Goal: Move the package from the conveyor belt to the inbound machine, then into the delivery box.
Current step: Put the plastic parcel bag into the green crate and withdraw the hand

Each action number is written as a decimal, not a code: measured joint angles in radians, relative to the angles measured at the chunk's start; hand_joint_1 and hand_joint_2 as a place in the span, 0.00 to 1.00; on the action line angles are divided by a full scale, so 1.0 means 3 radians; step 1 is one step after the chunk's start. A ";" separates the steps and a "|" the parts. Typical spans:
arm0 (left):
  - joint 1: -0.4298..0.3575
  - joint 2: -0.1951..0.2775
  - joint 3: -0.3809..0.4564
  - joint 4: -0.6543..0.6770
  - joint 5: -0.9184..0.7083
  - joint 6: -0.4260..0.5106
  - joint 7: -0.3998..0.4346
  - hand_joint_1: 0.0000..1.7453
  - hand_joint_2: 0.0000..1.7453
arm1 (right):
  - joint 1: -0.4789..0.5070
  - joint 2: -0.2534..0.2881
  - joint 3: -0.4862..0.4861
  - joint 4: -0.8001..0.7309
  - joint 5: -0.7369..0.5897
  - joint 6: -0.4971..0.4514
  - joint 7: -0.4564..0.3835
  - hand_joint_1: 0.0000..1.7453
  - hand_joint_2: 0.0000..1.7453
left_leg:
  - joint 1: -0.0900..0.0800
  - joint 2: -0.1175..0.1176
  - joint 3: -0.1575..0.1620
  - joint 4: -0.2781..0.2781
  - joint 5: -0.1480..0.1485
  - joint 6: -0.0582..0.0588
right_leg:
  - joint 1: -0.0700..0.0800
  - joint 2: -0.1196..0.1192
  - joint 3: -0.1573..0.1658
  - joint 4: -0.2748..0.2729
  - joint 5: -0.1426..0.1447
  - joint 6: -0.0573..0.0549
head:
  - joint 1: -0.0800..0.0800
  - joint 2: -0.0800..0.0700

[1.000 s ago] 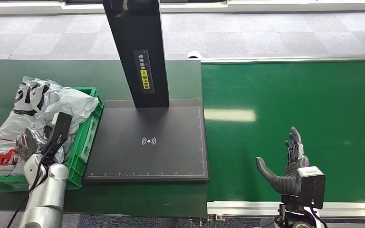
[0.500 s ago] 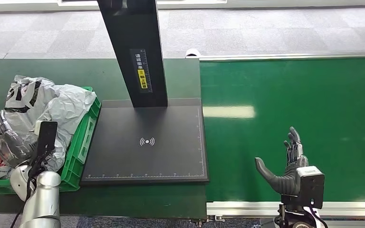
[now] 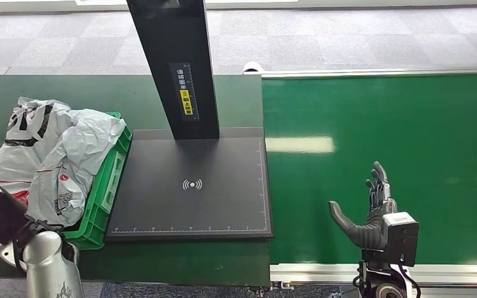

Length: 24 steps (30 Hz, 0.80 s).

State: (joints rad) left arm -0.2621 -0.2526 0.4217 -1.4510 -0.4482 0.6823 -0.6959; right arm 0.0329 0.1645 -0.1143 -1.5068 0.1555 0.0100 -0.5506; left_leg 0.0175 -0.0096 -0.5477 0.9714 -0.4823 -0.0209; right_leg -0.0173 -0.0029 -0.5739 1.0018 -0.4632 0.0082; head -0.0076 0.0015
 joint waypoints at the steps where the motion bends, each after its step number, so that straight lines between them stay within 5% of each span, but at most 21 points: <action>1: 0.0027 0.0022 -0.0139 -0.0013 0.0182 -0.0123 0.0032 0.00 1.00 | -0.0009 -0.0001 0.0002 0.0010 -0.0009 -0.0001 -0.0008 0.00 1.00 | 0.0000 -0.0001 0.0000 0.0000 0.0000 0.0000 | 0.0000 0.0000 0.0000 0.0000 0.0000 0.0000 | 0.0000 0.0000; 7: 0.0169 0.0144 -0.1021 0.0115 0.1069 -0.1600 0.0422 0.00 1.00 | -0.0065 -0.0008 0.0033 0.0064 -0.0026 0.0069 -0.0028 0.00 1.00 | -0.0001 0.0004 0.0000 0.0001 0.0001 0.0001 | -0.0001 0.0003 0.0001 0.0000 0.0002 0.0002 | 0.0000 0.0000; 11: 0.0248 0.0166 -0.1461 0.0213 0.1320 -0.2234 0.0561 0.00 1.00 | -0.0120 -0.0008 0.0094 0.0117 -0.0026 0.0193 -0.0020 0.00 1.00 | -0.0002 0.0010 -0.0001 0.0002 -0.0001 0.0002 | -0.0002 0.0007 -0.0002 0.0000 0.0002 0.0002 | 0.0000 0.0000; 17: 0.0255 0.0174 -0.1873 0.0494 0.1386 -0.2584 0.0654 0.00 1.00 | -0.0214 -0.0007 0.0242 0.0252 0.0033 0.0300 -0.0007 0.00 1.00 | -0.0001 0.0010 -0.0004 0.0002 -0.0002 0.0002 | -0.0001 0.0007 -0.0006 0.0000 0.0002 0.0002 | -0.0001 0.0000; 24: 0.0225 0.0177 -0.2078 0.0794 0.1385 -0.2508 0.0561 0.00 1.00 | -0.0316 -0.0004 0.0417 0.0432 0.0044 0.0343 -0.0008 0.00 1.00 | -0.0001 0.0011 -0.0004 0.0002 -0.0002 0.0002 | -0.0001 0.0008 -0.0006 0.0000 0.0002 0.0002 | 0.0000 0.0000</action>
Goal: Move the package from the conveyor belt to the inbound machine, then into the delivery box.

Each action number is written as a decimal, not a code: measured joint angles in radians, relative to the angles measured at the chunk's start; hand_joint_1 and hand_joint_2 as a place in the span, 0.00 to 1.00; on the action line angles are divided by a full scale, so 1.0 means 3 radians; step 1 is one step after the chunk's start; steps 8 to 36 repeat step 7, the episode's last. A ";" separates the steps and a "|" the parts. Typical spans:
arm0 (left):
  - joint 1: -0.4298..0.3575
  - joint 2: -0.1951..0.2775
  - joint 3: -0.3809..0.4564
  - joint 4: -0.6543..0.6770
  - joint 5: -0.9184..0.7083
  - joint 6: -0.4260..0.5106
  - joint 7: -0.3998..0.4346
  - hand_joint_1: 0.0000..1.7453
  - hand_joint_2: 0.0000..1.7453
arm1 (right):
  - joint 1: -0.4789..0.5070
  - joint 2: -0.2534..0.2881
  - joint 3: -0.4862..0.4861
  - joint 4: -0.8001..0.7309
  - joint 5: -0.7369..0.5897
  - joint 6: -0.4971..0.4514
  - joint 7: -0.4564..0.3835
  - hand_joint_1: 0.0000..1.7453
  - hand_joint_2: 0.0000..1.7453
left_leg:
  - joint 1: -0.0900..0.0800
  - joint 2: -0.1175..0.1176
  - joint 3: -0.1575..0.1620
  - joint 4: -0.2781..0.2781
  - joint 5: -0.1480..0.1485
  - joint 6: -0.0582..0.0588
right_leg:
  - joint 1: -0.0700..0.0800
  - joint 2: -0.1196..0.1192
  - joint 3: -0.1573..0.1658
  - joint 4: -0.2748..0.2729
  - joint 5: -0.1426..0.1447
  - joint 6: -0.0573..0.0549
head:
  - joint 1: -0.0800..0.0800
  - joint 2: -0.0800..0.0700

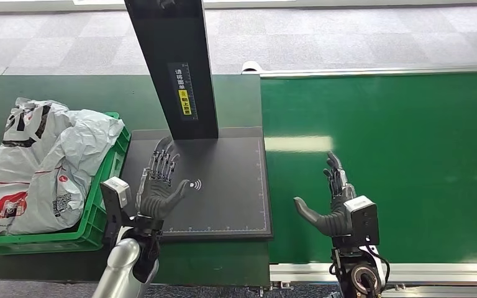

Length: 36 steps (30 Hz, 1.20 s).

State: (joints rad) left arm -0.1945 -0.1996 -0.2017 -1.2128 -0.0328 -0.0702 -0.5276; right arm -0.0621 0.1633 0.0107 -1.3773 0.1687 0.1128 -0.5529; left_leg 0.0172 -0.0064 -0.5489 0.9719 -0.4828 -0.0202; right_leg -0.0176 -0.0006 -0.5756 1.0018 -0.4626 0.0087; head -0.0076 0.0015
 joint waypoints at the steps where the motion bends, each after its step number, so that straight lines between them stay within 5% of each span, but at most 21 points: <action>1: -0.0007 0.0005 -0.0006 0.0019 0.0000 0.0013 -0.0004 0.00 1.00 | -0.0015 0.0000 0.0015 0.0021 -0.0002 0.0010 0.0000 0.00 1.00 | 0.0000 0.0000 0.0000 0.0000 0.0000 0.0000 | 0.0000 0.0000 0.0000 0.0000 0.0000 0.0000 | 0.0000 0.0000; 36: -0.0052 0.0034 -0.0017 0.0113 -0.0001 0.0043 -0.0014 0.00 1.00 | -0.0100 -0.0017 0.0121 0.0111 0.0104 0.0066 0.0001 0.00 1.00 | 0.0000 0.0000 0.0000 0.0000 0.0000 0.0000 | 0.0000 0.0000 -0.0001 0.0000 0.0000 0.0000 | 0.0000 0.0000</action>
